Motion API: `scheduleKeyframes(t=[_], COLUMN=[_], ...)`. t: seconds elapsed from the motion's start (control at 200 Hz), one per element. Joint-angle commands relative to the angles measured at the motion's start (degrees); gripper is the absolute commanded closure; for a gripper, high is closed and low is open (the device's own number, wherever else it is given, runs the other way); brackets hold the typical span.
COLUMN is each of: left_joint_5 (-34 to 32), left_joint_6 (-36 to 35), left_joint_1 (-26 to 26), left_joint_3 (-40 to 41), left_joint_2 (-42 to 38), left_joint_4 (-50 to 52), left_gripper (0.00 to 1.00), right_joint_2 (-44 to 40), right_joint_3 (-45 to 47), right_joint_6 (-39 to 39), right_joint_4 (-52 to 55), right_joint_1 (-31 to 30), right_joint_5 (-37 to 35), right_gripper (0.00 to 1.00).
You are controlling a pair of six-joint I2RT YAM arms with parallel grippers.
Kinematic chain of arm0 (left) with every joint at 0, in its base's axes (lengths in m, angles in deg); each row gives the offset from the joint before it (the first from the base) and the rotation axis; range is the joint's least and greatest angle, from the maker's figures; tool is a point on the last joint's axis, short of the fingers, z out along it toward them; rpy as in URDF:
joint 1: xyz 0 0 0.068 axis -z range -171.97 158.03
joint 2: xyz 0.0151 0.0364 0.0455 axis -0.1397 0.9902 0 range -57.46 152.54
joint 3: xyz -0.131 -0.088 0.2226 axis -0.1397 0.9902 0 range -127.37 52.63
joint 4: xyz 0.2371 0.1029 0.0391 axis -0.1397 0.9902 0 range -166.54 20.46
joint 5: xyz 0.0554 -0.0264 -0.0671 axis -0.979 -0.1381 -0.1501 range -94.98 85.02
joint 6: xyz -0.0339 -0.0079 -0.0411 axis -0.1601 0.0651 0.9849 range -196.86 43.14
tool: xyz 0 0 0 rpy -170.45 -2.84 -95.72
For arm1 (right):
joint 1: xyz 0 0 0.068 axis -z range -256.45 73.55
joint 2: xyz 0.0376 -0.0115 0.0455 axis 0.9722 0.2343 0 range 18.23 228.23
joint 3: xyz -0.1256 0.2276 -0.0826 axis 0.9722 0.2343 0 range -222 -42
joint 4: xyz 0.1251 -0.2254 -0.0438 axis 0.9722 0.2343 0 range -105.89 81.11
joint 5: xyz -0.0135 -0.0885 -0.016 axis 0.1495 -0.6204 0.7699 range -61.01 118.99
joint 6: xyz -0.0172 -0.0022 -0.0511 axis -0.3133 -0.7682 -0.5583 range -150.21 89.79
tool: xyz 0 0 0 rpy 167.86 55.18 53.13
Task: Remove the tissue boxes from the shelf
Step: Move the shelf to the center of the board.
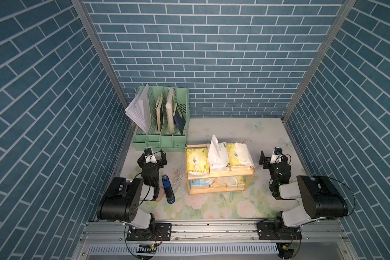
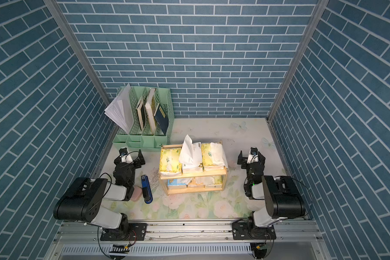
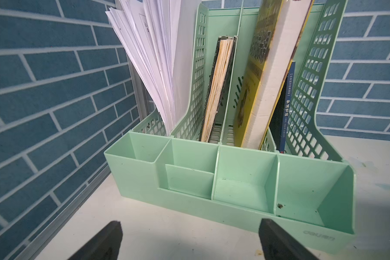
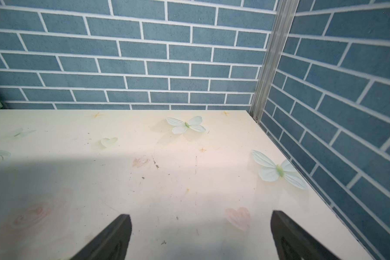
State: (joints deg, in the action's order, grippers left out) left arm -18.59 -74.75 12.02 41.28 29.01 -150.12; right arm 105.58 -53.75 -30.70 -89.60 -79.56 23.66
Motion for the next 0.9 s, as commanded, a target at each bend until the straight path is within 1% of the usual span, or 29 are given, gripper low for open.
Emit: scheduleKeyframes(t=[0.0, 0.43, 0.46, 0.505, 0.535, 0.61, 0.635, 0.725, 0.775, 0.895], left_joint_5=[0.51, 0.62, 1.48, 3.74, 3.78, 2.96, 2.61, 4.03, 4.05, 4.94], left_joint_6=[0.00, 0.00, -0.08, -0.81, -1.04, -0.74, -0.73, -0.07, 1.75, 7.07], left_joint_1=[-0.48, -0.55, -0.64, -0.74, -0.74, -0.69, -0.74, -0.58, -0.52, -0.47], left_joint_3=[-0.56, -0.52, -0.77, -2.17, -3.51, -10.01, -11.94, -15.02, -17.03, -23.38], left_joint_2=[0.01, -0.04, -0.03, -0.79, -1.88, -6.54, -7.85, -14.23, -17.81, -25.53], left_joint_4=[0.38, 0.52, 0.72, 3.77, 6.92, 21.26, 24.61, 28.41, 31.02, 43.31], left_gripper=[0.00, 0.00, 0.00, 0.00, 0.00, 0.00, 0.00, 0.00, 0.00, 0.00], right_joint_2=[0.34, 0.26, 0.28, -0.07, -1.26, -6.52, -8.61, -16.56, -20.63, -27.78], right_joint_3=[-0.38, -0.49, -0.43, -0.47, -1.19, -4.20, -5.00, -6.89, -8.85, -14.80], right_joint_6=[-1.00, -0.96, -0.92, -0.79, -0.59, -0.24, -0.14, 2.13, 3.92, 9.42], right_joint_4=[-0.33, -0.15, -0.28, 0.00, 2.15, 12.06, 14.82, 22.88, 28.75, 44.23], right_joint_1=[-0.16, -0.05, -0.05, -0.08, 0.00, 0.42, 0.55, 1.29, 1.82, 3.56], right_joint_5=[-0.57, -0.39, -0.38, -0.47, -0.61, -0.30, -0.07, 0.11, 1.24, 5.67], right_gripper=[0.00, 0.00, 0.00, 0.00, 0.00, 0.00, 0.00, 0.00, 0.00, 0.00])
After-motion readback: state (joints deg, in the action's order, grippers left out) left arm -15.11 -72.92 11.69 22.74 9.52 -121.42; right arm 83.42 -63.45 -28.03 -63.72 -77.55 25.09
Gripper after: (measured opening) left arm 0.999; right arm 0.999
